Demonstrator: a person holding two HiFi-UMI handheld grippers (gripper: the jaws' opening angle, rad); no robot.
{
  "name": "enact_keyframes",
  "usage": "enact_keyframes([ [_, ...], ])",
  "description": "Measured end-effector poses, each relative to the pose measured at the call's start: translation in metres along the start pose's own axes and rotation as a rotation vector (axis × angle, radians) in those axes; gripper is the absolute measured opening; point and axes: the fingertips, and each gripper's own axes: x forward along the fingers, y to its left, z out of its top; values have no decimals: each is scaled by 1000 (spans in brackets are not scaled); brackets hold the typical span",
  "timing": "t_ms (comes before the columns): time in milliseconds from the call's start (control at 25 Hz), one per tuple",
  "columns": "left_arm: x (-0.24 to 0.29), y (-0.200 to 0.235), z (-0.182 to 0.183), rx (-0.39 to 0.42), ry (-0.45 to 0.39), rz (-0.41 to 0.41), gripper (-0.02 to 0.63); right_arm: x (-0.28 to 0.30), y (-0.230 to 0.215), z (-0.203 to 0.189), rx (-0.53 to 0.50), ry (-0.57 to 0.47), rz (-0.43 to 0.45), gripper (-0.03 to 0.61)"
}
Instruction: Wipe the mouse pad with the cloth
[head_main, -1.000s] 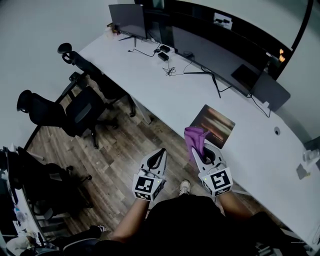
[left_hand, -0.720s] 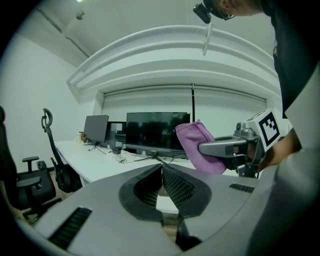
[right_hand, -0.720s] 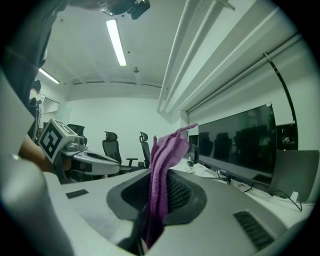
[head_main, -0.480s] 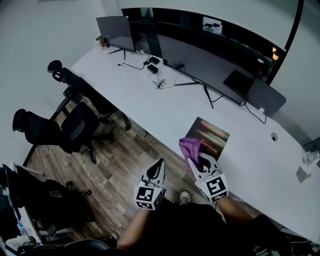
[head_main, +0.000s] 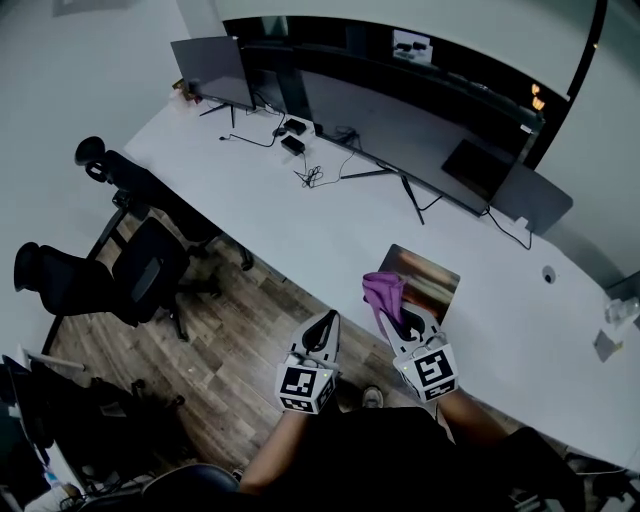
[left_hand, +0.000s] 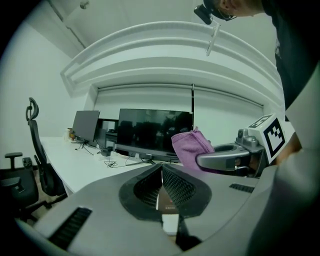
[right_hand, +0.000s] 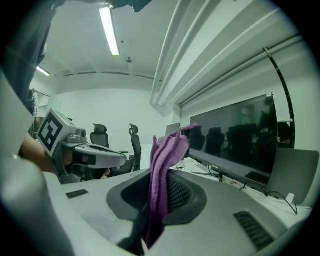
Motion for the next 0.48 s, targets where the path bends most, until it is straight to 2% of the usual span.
enact_keyframes([
  [480,67,52,14,48,39,-192,21,64,-33,9,92,38,-193,66],
])
